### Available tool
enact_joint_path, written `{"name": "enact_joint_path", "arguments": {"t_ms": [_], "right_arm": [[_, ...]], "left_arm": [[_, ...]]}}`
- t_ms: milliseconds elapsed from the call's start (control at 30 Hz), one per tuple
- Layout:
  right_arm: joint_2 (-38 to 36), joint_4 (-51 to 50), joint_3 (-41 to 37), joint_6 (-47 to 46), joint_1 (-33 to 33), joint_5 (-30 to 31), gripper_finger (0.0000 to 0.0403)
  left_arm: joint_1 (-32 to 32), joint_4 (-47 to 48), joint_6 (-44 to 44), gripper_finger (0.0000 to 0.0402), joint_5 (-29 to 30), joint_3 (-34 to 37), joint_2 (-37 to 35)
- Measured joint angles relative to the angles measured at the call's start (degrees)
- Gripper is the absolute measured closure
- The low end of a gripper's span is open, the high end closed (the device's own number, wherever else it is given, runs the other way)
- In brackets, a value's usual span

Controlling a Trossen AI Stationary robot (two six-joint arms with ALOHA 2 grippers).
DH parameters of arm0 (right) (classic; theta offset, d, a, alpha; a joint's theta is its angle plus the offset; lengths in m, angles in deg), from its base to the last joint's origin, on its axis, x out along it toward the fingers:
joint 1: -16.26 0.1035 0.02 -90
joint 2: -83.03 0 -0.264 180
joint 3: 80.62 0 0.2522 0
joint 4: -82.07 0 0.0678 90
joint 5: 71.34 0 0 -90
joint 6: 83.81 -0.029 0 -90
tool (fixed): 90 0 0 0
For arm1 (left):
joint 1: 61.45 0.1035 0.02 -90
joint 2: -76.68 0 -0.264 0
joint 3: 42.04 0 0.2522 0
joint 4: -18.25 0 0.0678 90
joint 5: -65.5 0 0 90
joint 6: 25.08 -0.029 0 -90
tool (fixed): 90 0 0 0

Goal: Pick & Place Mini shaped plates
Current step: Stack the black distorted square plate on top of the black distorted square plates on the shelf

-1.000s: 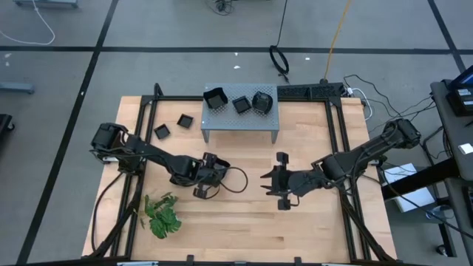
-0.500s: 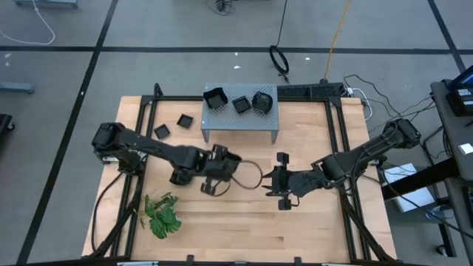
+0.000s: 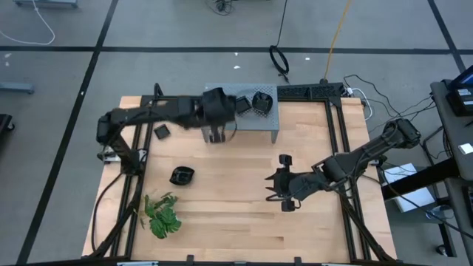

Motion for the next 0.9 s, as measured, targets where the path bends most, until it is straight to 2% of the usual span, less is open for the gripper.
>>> {"name": "enact_joint_path", "arguments": {"t_ms": [200, 333, 533, 733, 900], "right_arm": [[0.00, -0.33, 0.00, -1.70, 1.47, 0.01, 0.0287], [0.00, -0.31, 0.00, -1.70, 2.09, 0.01, 0.0287], [0.00, -0.31, 0.00, -1.70, 2.17, 0.01, 0.0287], [0.00, -0.29, 0.00, -1.70, 2.17, 0.03, 0.0287], [0.00, -0.29, 0.00, -1.73, 2.14, 0.03, 0.0287]], "left_arm": [[11.08, 1.14, 5.96, 0.0388, -8.05, -0.26, 0.04], [15.28, 1.07, 7.54, 0.0397, -10.60, -0.24, 0.26], [17.61, 0.95, 6.59, 0.0385, -12.86, -0.24, 0.26], [17.70, 0.94, 5.99, 0.0395, -14.65, -0.22, 0.26], [17.73, 0.88, 5.49, 0.0370, -14.53, -0.22, 0.26]]}}
